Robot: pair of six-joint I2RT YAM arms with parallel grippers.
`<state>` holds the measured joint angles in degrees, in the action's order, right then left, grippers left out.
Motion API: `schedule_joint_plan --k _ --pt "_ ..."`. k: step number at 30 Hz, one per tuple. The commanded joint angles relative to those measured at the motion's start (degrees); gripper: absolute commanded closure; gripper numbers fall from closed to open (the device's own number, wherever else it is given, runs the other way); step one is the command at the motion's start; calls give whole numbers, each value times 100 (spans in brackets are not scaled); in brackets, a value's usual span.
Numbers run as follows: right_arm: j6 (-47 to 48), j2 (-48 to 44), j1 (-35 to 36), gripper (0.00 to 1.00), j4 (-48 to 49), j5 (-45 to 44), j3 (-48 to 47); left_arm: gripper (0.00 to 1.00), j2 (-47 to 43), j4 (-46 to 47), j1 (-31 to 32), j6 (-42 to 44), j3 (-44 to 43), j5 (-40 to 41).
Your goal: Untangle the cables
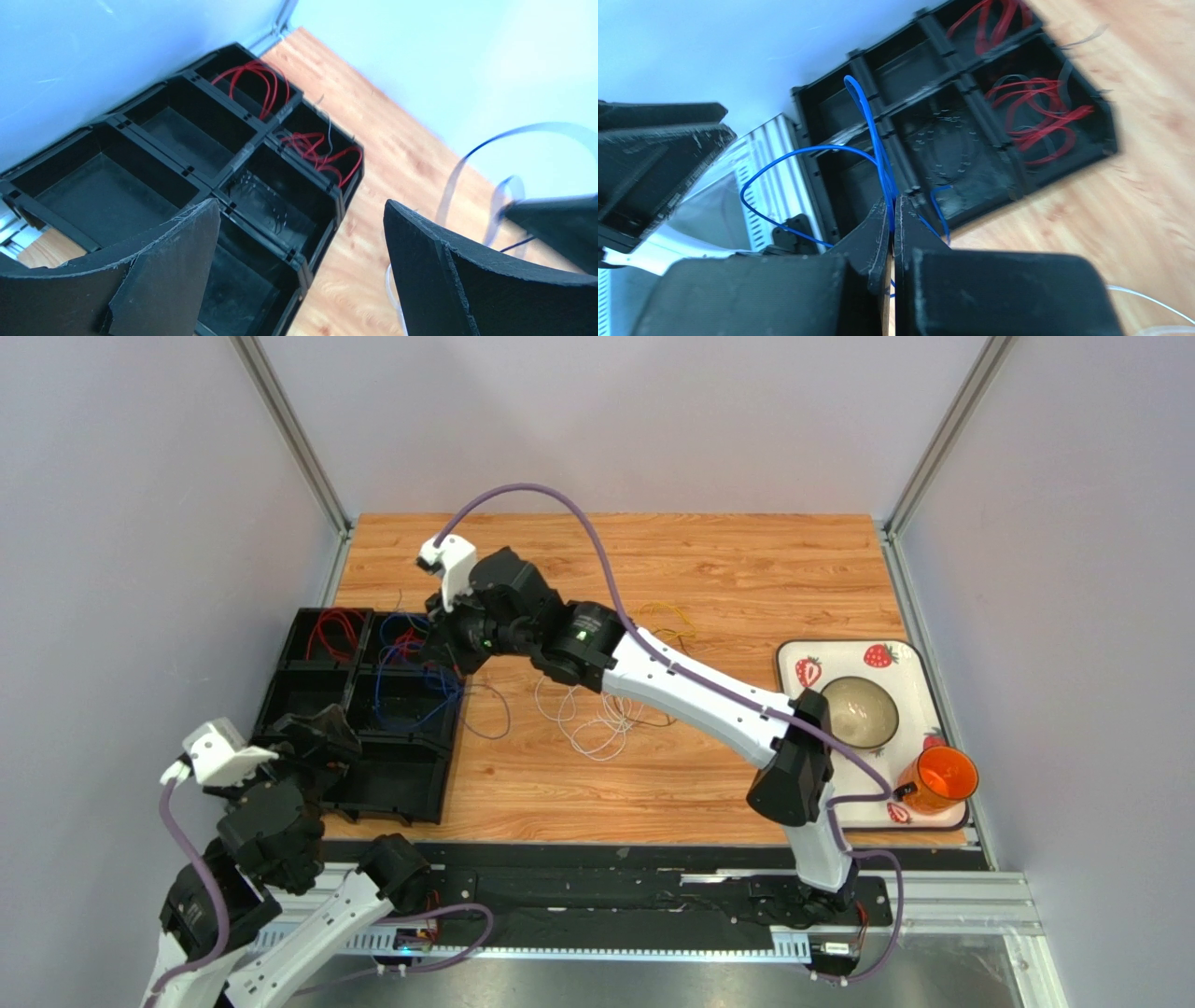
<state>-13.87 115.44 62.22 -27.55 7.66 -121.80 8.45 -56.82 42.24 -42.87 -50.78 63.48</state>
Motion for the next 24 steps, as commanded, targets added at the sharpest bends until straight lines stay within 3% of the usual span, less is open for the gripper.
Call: schedule_joint_plan --k 1,10,24 --pt "-221 321 387 100 575 376 -318 5 -457 504 -443 322 129 -46" --pt "-986 1121 625 100 1769 1378 -318 5 -1397 1384 -708 1193 464 -653" --pt "-600 1780 836 100 3325 1528 -283 5 -1574 1542 -726 1712 499 -1084"
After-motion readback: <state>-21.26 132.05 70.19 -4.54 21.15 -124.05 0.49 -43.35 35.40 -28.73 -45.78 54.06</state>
